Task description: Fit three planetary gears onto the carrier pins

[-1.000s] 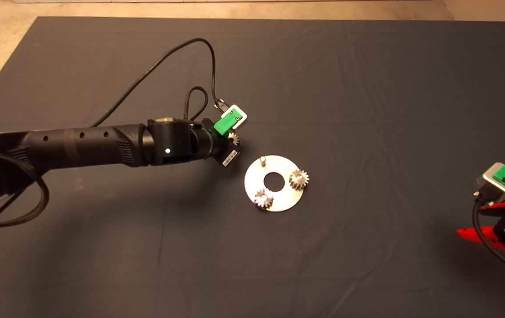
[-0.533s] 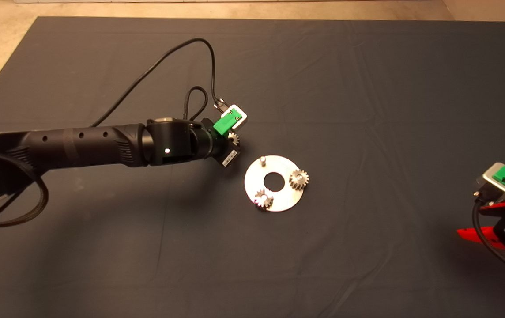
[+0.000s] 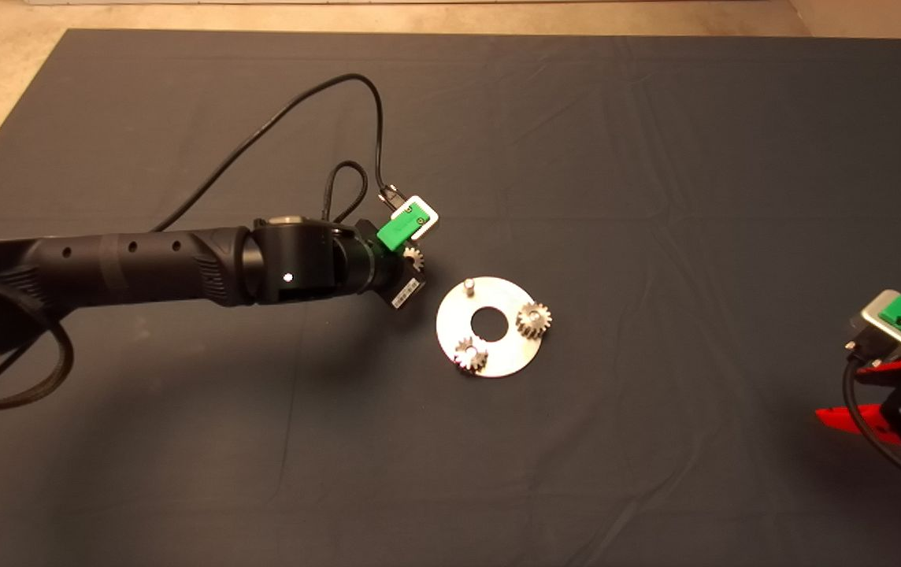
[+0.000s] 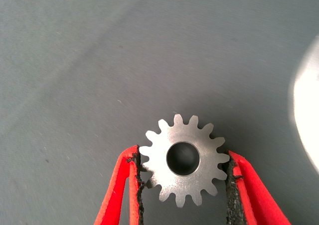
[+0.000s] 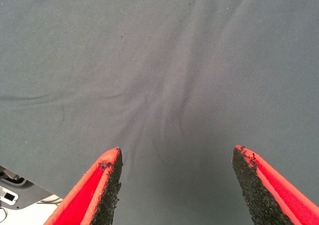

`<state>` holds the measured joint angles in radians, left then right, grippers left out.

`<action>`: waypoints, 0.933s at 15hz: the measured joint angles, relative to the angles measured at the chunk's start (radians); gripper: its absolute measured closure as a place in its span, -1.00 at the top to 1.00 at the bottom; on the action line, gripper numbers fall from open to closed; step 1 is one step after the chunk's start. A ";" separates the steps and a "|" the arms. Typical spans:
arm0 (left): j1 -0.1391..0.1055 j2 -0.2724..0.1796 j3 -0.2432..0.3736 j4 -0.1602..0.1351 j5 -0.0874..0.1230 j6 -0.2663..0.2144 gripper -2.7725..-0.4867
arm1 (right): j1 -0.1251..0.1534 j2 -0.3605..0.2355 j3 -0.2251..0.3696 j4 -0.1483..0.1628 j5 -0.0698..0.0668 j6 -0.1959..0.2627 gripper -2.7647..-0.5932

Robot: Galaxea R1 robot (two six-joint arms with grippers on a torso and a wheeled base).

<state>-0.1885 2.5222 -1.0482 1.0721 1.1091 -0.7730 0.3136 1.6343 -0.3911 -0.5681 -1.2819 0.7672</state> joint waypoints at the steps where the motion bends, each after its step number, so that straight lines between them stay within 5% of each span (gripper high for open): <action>1: 0.000 -0.002 0.022 0.000 0.009 0.000 -0.79 | 0.000 0.000 0.000 0.000 0.000 0.000 -0.05; 4: -0.009 -0.003 0.089 -0.011 0.049 0.000 -0.80 | 0.000 0.000 0.000 0.000 0.000 0.000 -0.05; 6: -0.040 -0.004 0.124 -0.011 0.077 0.000 -0.82 | 0.000 0.000 0.000 0.000 0.000 0.000 -0.05; 8: -0.064 0.000 0.147 -0.011 0.081 -0.003 -0.86 | 0.000 0.000 0.000 0.000 0.000 0.000 -0.05; 14: -0.083 0.019 0.184 -0.014 0.088 -0.043 -0.86 | 0.000 0.000 0.000 0.000 0.000 0.000 -0.05</action>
<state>-0.2717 2.5415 -0.8638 1.0579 1.1974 -0.8157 0.3136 1.6343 -0.3911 -0.5677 -1.2815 0.7672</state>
